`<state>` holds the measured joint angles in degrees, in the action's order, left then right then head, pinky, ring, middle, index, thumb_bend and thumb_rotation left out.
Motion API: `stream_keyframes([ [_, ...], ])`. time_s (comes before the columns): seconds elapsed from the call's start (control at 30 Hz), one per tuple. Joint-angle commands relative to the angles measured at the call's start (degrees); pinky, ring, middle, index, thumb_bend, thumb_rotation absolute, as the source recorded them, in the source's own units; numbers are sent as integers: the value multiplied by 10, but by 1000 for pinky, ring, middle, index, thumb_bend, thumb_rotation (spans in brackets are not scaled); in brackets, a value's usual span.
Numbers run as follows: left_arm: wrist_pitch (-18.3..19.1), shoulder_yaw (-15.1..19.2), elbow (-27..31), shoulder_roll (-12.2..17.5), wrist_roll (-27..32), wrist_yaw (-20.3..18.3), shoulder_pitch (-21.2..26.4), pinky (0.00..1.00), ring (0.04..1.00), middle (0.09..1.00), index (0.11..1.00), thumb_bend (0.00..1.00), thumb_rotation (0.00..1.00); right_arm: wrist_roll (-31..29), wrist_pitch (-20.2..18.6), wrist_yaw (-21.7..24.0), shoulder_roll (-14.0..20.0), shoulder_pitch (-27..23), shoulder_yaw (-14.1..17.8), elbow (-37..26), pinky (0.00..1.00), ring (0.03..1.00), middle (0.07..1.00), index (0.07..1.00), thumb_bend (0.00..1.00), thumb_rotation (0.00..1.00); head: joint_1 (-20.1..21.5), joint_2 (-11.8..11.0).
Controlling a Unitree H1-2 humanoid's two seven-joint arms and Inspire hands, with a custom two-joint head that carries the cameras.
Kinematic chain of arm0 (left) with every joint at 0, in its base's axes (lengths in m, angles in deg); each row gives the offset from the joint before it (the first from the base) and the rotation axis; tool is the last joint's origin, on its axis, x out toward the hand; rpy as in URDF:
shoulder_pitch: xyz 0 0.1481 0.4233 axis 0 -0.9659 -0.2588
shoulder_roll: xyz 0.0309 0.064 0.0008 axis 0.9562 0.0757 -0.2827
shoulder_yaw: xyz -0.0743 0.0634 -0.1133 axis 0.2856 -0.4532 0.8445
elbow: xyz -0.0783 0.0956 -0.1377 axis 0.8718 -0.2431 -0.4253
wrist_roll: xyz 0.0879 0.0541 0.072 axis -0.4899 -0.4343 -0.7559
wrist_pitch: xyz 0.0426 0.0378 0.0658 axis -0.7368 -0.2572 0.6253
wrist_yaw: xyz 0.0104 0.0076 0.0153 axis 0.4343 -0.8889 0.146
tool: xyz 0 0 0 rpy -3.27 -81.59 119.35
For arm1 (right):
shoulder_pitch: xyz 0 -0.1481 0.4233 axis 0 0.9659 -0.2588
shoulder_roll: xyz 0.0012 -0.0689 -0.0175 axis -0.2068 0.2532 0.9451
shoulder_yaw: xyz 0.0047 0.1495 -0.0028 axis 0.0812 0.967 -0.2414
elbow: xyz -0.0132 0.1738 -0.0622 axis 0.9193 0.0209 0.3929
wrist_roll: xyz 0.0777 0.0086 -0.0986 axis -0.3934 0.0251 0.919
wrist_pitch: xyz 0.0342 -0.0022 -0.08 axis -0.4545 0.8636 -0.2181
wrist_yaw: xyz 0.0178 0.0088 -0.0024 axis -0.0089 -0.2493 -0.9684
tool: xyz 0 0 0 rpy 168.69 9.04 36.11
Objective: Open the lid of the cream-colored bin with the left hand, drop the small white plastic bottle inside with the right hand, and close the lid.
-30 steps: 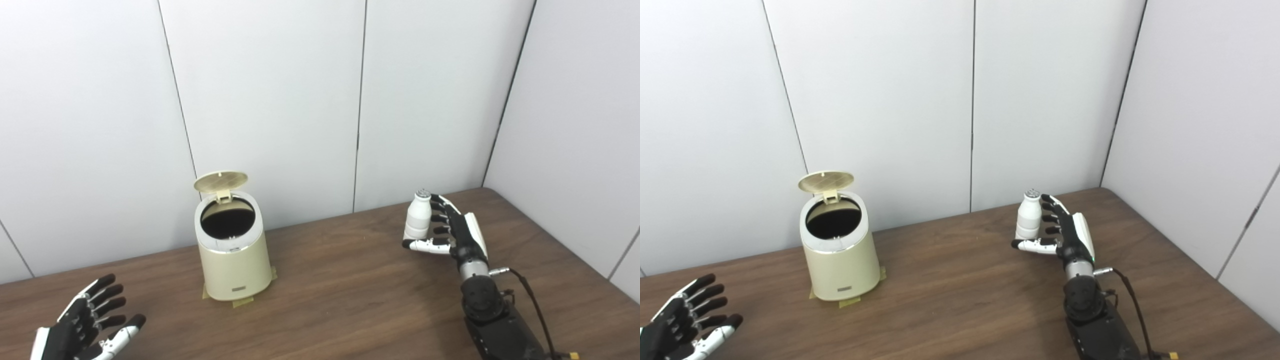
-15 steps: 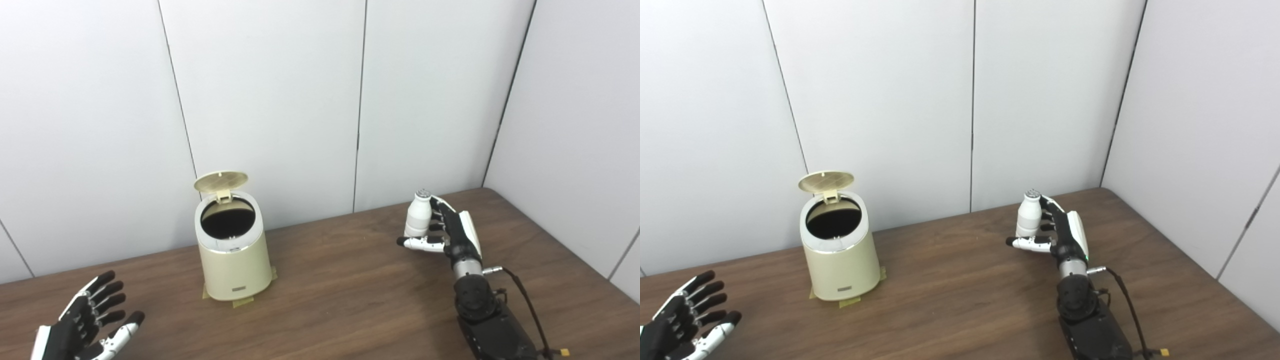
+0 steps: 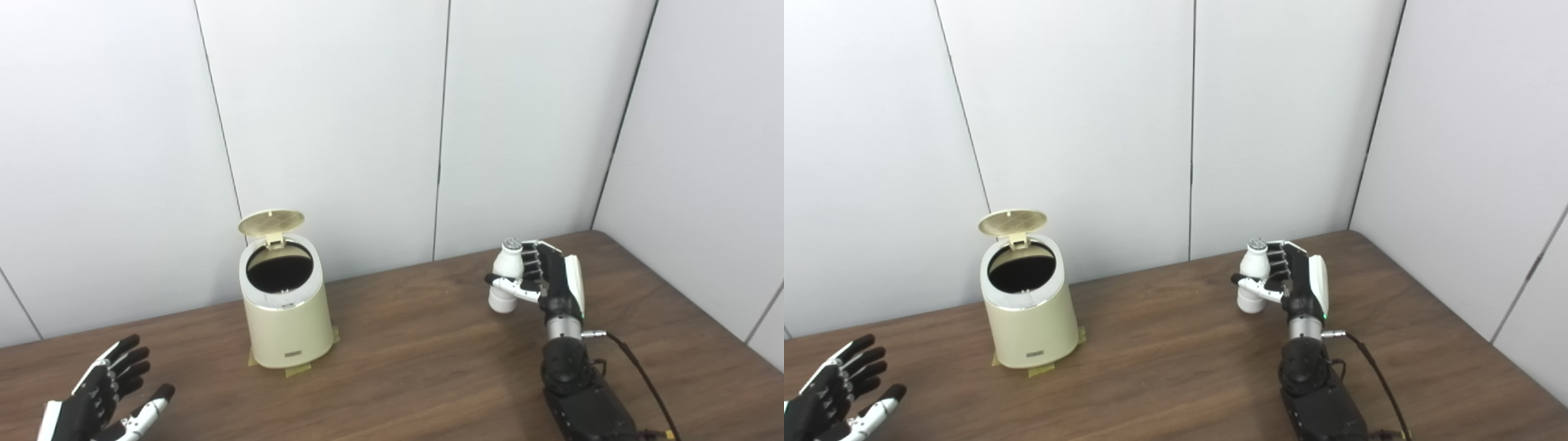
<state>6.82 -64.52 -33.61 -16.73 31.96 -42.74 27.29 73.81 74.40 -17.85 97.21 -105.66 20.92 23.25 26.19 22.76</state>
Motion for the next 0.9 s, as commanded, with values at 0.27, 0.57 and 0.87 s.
stream_keyframes([
  [0.27, -12, -3, 20, 6, -6, 0, 16, 824, 822, 835, 885, 510, 0, 7, 34, -24, 14, -25, -1, -6, 334, 393, 499, 532, 513, 0, -5, 0],
  [0.57, -22, -10, 13, 5, -18, 2, 15, 846, 835, 848, 887, 503, 0, 34, 5, 10, -11, -6, -35, -159, 322, 393, 505, 525, 513, 0, -30, -6],
  [0.87, -59, -13, -19, -5, -20, 8, 21, 813, 806, 834, 882, 532, 0, 73, -47, 65, -45, -43, -85, -255, 350, 416, 494, 505, 520, 0, -71, -14],
])
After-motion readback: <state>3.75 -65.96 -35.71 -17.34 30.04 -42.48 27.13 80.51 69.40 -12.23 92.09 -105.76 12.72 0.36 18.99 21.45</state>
